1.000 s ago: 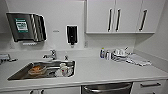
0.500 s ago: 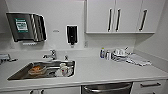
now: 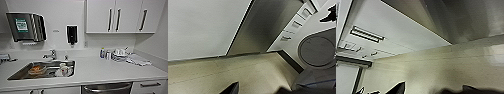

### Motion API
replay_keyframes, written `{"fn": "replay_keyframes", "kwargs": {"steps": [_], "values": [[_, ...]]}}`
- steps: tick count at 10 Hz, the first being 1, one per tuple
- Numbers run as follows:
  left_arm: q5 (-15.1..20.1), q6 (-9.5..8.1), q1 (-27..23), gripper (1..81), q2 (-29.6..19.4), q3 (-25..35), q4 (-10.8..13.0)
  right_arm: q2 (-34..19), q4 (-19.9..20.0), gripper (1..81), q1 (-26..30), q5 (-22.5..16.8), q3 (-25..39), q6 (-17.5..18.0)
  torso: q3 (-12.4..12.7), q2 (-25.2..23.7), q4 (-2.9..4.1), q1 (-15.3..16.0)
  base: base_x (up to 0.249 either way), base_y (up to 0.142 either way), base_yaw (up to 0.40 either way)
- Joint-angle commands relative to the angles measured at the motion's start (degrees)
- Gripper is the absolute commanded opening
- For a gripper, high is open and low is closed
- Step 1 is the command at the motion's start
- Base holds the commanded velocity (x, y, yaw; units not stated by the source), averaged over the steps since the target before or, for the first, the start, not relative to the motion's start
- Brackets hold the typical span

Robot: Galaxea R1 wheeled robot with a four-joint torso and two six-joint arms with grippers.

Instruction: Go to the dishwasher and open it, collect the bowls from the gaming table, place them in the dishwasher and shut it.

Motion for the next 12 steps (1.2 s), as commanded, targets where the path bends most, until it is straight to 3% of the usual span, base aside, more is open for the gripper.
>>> {"fn": "replay_keyframes", "kwargs": {"steps": [1, 3, 8, 12], "values": [[-0.31, -0.24, -3.05, 81.1, -1.86, -1.57, -0.22, -3.03, 1.59, 81.1, 11.37, -3.95, 3.73, 9.97, 0.00, 0.00, 0.00, 0.00, 0.000, 0.000, 0.000], [-0.22, -0.24, -3.05, 81.1, -1.68, -1.57, -0.22, -2.95, 1.59, 81.1, 14.62, -5.98, 3.19, 14.38, 0.00, 0.00, 0.00, 0.00, 0.000, 0.000, 0.000], [-0.04, -0.33, -2.96, 81.1, -1.51, -1.66, -0.65, 1.08, 0.72, 81.1, 25.87, -13.17, -1.98, 31.51, -0.02, 0.02, 0.00, 0.00, 0.000, 0.000, 0.000], [-0.13, -0.24, -3.05, 81.1, -1.59, -2.10, -1.01, 6.45, 0.01, 81.1, 31.07, -20.57, -9.29, 36.71, -0.05, 0.02, 0.00, 0.00, 0.000, 0.000, 0.000]]}}
